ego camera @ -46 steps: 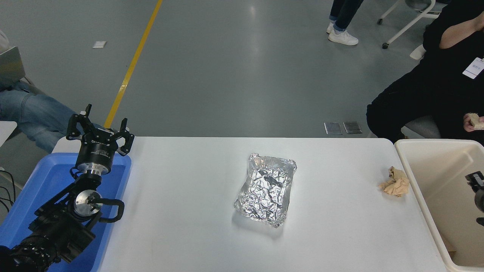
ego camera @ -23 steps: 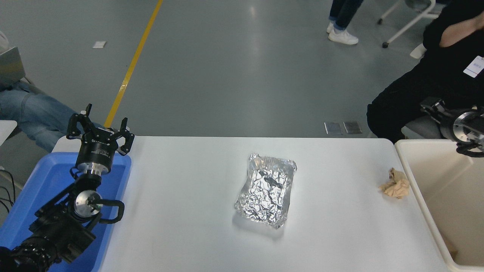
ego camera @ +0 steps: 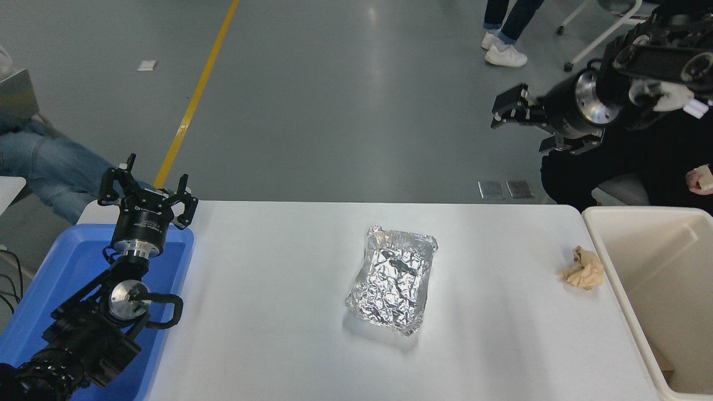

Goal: Pick up paper cup place in dustbin

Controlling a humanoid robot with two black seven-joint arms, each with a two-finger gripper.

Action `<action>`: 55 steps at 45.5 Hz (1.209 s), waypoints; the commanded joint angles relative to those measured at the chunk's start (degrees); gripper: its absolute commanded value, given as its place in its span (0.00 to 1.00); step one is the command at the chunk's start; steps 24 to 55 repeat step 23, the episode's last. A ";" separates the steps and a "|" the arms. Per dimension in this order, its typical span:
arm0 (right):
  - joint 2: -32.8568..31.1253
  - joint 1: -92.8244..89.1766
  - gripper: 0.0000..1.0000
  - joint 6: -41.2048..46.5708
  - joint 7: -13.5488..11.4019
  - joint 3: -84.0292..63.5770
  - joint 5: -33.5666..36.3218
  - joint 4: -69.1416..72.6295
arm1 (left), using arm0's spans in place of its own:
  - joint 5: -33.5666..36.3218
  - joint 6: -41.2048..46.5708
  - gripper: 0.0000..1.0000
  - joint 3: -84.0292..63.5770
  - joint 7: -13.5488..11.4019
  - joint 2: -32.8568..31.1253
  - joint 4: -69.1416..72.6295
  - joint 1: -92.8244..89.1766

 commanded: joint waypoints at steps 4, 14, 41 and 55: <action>0.53 16.43 1.00 3.80 -4.57 -2.18 -0.37 22.37 | 0.01 0.00 0.99 -0.03 -0.02 0.00 0.07 -0.01; 0.44 21.53 1.00 6.18 -4.57 -2.09 -0.37 26.86 | 0.01 0.09 0.99 0.05 -0.02 0.00 0.07 -0.01; 0.53 21.53 1.00 6.18 -4.57 -2.09 -0.37 26.86 | 0.01 0.00 0.99 0.05 -0.02 0.00 -0.02 -0.01; 0.53 21.53 1.00 6.18 -4.57 -2.09 -0.37 26.86 | 0.01 0.00 0.99 0.05 -0.02 0.00 -0.02 -0.01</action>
